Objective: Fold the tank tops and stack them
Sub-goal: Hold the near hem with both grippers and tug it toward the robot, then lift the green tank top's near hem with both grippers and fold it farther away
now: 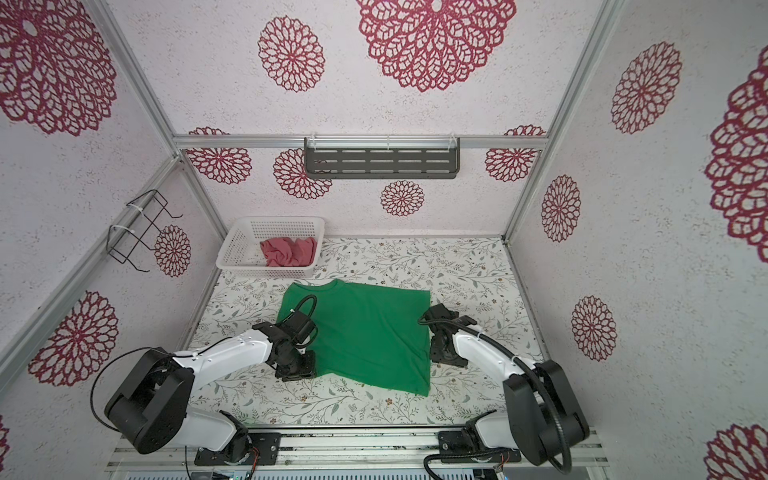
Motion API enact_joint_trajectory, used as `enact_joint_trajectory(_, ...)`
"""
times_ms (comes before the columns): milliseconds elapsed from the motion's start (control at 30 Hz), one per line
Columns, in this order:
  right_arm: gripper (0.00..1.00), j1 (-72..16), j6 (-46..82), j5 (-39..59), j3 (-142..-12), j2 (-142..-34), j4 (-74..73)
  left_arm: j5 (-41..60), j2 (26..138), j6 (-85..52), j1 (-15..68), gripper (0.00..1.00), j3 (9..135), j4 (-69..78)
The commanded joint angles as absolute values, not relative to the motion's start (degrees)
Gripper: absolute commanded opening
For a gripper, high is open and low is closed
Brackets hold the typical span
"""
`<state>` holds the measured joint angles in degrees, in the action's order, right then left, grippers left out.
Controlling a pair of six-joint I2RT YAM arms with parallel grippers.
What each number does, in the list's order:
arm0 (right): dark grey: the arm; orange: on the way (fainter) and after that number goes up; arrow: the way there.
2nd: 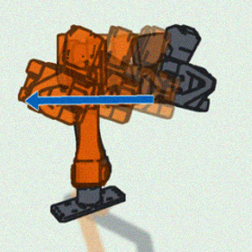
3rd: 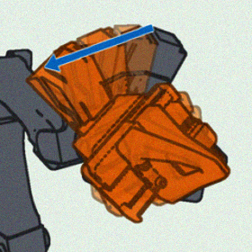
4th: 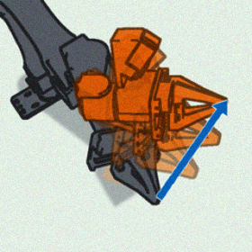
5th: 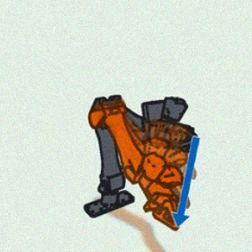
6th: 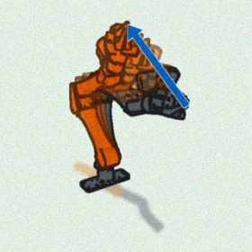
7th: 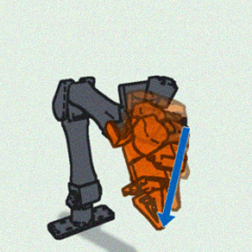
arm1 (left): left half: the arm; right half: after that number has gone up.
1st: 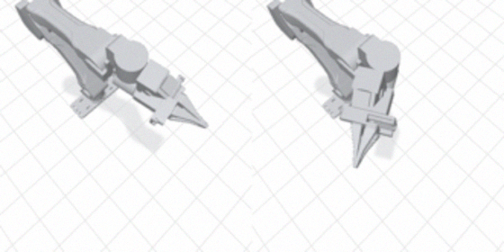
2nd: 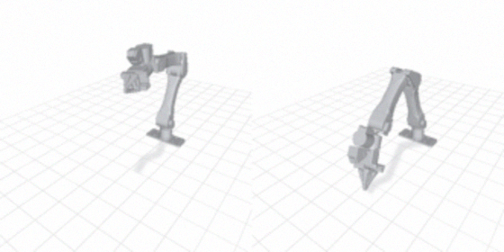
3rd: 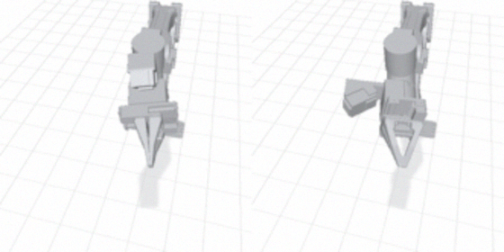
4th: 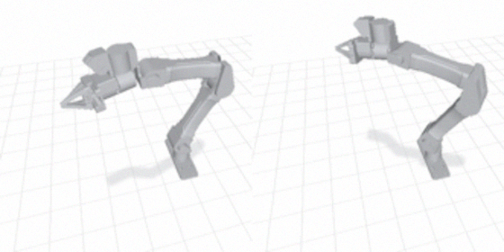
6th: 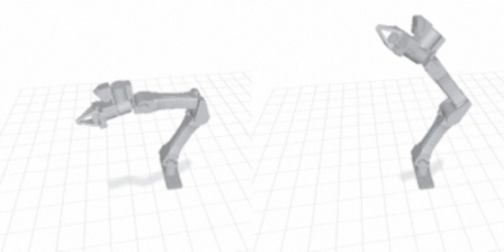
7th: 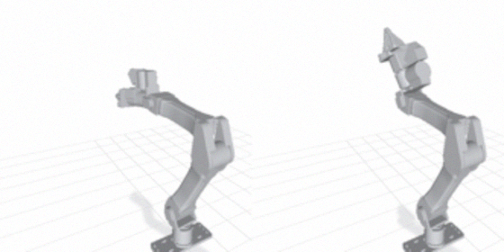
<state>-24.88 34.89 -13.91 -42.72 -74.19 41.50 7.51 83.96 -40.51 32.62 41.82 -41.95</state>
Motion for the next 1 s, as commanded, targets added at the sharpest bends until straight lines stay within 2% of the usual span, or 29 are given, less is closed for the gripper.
enact_joint_trajectory(0, 0.52, -25.2, 34.9, -12.9, -44.9, -68.7, 47.9, 6.8, 82.6, -40.7, 32.2, 0.49, 42.2, -42.6)
enact_joint_trajectory(167, 0.52, -30.6, 42.2, -1.1, -40.5, -60.4, 49.0, 6.7, 76.5, -41.9, 32.7, 0.54, 43.5, -46.8)
enact_joint_trajectory(333, 0.46, -36.0, 50.7, 6.4, -34.4, -54.4, 46.9, 8.0, 73.0, -45.3, 32.6, 0.54, 41.8, -45.3)
enact_joint_trajectory(533, 0.38, -40.4, 55.7, 8.1, -30.3, -52.7, 43.6, 10.8, 71.7, -55.0, 35.4, 0.54, 36.3, -33.8)
enact_joint_trajectory(967, 0.39, -43.2, 58.3, 7.4, -25.3, -56.0, 36.6, 9.1, 74.9, -60.4, 36.3, 0.56, 32.1, -27.0)
